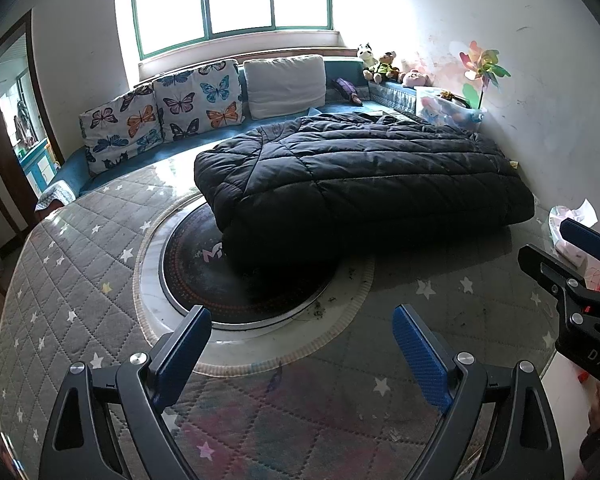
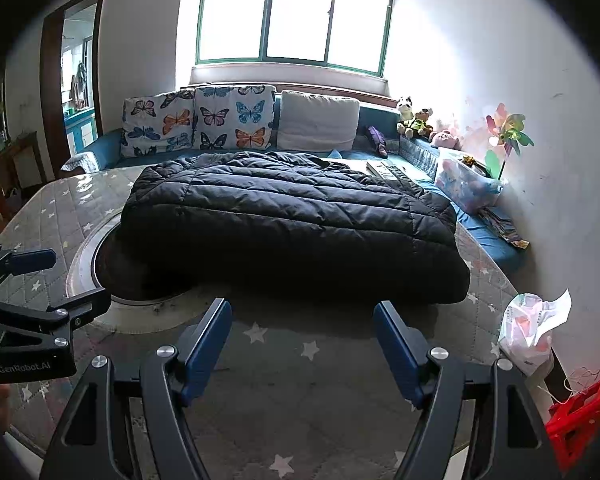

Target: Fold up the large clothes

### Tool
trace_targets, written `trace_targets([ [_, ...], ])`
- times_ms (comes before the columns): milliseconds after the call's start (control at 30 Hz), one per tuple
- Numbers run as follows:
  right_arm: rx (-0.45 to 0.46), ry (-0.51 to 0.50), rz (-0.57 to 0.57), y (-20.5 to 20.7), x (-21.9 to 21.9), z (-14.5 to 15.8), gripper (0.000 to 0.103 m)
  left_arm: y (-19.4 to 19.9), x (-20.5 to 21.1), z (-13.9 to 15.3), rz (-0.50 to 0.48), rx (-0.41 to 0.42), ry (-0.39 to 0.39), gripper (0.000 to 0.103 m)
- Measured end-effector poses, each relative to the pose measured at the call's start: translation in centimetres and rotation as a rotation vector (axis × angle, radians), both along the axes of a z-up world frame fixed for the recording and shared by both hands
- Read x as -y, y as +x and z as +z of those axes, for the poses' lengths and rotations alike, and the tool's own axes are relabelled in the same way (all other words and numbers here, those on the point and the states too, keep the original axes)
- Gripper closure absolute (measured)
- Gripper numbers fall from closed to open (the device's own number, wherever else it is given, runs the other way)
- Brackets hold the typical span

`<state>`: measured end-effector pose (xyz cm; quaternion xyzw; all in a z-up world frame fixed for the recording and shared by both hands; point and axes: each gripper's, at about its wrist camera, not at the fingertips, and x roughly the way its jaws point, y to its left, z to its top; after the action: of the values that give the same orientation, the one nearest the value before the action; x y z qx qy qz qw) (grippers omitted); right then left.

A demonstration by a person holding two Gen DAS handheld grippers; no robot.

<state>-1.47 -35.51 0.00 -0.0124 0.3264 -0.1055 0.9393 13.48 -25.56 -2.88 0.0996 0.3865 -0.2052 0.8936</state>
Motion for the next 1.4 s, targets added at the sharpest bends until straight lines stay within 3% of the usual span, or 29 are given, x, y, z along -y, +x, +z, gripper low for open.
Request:
trace_targets([
  [1400, -0.001, 0.003, 0.003, 0.09, 0.00, -0.07, 0.023, 0.00, -0.43, -0.39, -0.010, -0.007, 0.012, 0.005],
])
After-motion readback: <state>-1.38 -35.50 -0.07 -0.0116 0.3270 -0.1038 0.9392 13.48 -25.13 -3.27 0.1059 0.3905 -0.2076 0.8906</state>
